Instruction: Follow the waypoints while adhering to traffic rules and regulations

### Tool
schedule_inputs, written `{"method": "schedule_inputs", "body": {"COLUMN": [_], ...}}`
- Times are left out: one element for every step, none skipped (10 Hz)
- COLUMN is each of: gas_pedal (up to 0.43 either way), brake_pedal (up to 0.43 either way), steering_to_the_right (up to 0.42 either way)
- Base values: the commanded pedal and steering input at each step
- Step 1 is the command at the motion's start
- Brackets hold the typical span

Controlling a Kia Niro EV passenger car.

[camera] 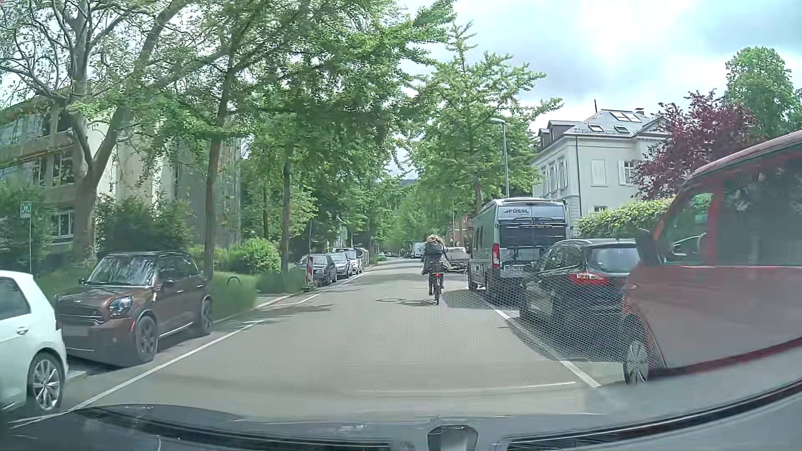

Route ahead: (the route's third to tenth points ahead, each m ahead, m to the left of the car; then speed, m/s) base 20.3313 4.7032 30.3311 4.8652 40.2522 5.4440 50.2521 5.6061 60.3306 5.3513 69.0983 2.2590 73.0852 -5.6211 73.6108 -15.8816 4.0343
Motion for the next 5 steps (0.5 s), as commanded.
{"method": "schedule_inputs", "body": {"gas_pedal": [0.028,0.028,0.028,0.028,0.028], "brake_pedal": [0.0,0.0,0.0,0.0,0.0], "steering_to_the_right": [0.001,0.0,0.0,0.0,0.001]}}
